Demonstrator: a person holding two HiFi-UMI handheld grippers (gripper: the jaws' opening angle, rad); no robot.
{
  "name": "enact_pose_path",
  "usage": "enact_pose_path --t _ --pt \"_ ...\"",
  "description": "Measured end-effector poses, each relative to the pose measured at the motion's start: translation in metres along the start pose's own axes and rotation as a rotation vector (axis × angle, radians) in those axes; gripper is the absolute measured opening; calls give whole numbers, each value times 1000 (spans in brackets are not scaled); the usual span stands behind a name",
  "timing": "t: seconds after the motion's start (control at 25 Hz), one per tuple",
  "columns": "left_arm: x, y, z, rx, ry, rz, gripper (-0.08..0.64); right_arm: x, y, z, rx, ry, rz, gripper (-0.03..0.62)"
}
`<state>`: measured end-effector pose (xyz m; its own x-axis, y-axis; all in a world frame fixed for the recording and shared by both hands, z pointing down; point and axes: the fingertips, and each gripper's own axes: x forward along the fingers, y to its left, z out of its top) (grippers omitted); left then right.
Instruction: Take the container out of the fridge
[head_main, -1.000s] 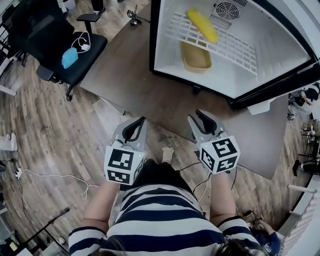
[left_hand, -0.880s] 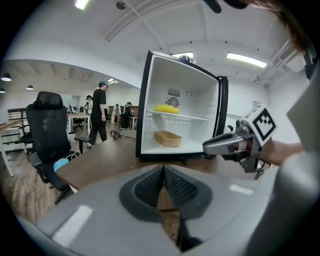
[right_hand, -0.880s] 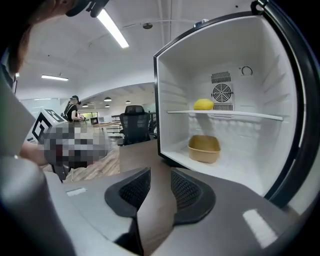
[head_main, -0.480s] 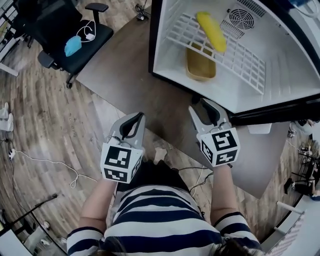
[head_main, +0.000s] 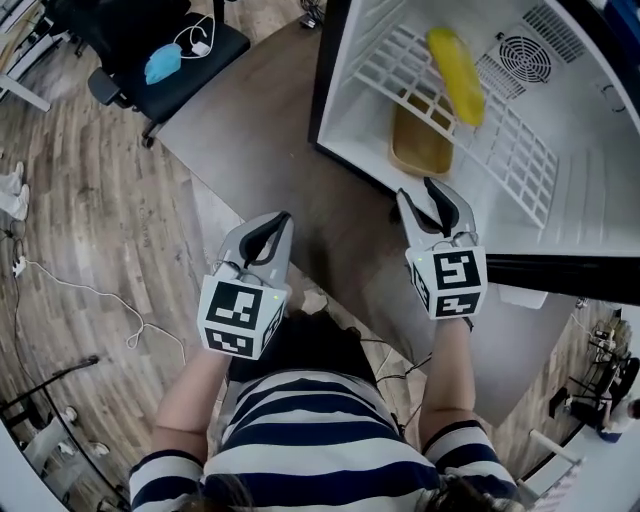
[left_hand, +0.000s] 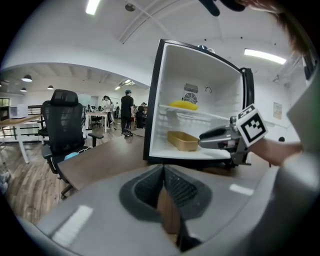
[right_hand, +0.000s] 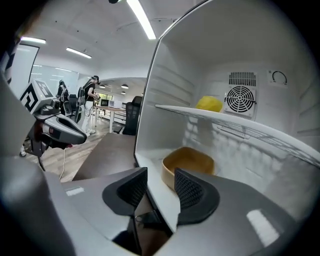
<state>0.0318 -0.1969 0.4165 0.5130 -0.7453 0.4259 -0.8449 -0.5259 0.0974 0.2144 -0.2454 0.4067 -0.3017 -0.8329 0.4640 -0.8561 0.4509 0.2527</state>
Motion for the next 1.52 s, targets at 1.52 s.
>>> enact_pose_path --t 1.52 --pt "32 11 2 -8 6 34 0 49 1 -31 -689 267 226 15"
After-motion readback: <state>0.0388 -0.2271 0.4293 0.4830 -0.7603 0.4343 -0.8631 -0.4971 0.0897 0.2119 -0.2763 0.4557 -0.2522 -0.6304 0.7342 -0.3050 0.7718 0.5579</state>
